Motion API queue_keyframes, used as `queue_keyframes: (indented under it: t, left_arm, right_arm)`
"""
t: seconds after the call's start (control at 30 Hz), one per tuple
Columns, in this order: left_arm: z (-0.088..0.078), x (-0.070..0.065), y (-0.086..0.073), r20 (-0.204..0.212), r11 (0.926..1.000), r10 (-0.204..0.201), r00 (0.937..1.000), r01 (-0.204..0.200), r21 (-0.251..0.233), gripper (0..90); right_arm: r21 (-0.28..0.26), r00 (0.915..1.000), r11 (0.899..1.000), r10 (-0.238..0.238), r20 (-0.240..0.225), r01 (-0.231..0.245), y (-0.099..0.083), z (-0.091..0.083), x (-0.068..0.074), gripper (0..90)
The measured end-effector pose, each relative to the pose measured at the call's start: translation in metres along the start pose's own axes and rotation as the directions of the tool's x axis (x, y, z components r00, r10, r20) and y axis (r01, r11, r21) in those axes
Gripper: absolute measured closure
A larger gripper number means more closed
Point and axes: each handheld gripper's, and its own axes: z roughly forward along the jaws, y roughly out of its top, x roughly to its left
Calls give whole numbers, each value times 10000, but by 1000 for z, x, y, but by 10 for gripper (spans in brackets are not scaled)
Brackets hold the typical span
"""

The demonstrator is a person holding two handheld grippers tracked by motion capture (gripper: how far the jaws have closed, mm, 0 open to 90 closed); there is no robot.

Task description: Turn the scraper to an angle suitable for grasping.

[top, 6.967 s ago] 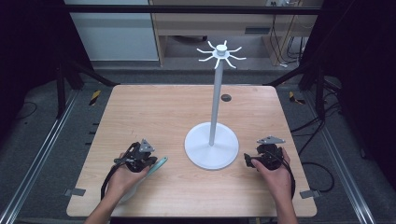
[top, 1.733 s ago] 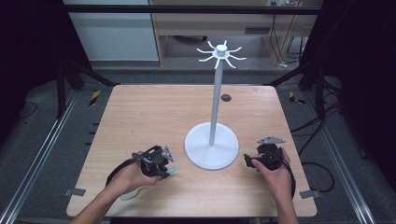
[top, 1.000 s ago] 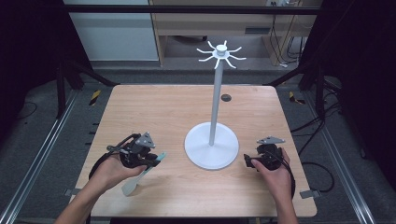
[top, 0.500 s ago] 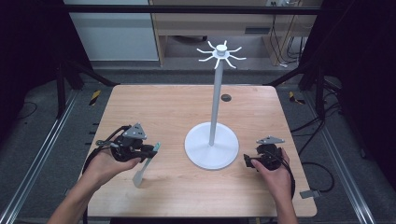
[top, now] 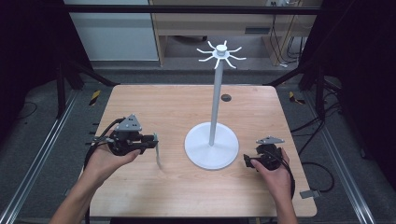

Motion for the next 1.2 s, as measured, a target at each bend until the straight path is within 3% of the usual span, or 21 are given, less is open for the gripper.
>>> queue_keyframes:
  t: [0.4, 0.67, 1.2]
  left_arm:
    - [-6, -2, 13, -146, 9972, -13, 9999, 2, -749, 743]
    - [-8, -3, 18, -187, 9949, -38, 9998, 19, -1006, 742]
    - [-20, -4, 37, -393, 9833, -57, 9992, -15, -1821, 743]
  right_arm:
    - [-15, 10000, 10000, 11, 5, -11, 0, 0, 0, 111]
    - [1, 10000, 10000, 4, -5, -4, 0, 0, 0, 111]
    - [-19, 10000, 10000, 14, 6, -14, 0, 0, 0, 111]
